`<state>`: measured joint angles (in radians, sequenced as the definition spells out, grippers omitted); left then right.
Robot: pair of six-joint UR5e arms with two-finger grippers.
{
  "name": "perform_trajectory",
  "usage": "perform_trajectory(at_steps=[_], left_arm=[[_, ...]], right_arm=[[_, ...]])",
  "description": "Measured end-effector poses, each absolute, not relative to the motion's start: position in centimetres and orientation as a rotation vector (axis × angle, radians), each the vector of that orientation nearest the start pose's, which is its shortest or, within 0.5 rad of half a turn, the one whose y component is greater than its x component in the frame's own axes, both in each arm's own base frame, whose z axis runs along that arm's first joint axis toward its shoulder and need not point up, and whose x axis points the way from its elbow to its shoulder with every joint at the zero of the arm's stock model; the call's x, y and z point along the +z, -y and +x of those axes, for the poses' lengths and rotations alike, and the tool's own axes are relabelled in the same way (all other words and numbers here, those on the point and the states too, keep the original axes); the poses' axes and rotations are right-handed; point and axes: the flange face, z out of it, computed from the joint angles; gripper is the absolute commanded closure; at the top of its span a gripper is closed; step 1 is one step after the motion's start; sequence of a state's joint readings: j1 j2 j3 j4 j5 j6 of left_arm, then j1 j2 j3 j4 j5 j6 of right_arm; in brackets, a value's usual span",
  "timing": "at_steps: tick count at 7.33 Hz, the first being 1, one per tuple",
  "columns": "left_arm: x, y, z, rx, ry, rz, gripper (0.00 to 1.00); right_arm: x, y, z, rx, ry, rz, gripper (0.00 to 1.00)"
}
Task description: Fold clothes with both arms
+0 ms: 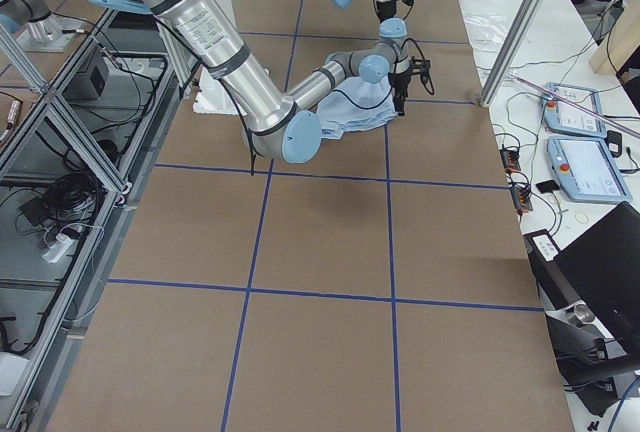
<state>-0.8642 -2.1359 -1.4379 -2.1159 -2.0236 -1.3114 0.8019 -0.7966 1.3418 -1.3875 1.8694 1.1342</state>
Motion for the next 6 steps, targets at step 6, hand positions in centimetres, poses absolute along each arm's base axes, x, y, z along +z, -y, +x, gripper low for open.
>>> perform_trajectory(at_steps=[6], left_arm=[[46.4,57.4,12.5,0.056,-0.764,0.341,0.0]], right_arm=[[51.2,62.4,-11.4,-0.219,0.683,0.173,0.0]])
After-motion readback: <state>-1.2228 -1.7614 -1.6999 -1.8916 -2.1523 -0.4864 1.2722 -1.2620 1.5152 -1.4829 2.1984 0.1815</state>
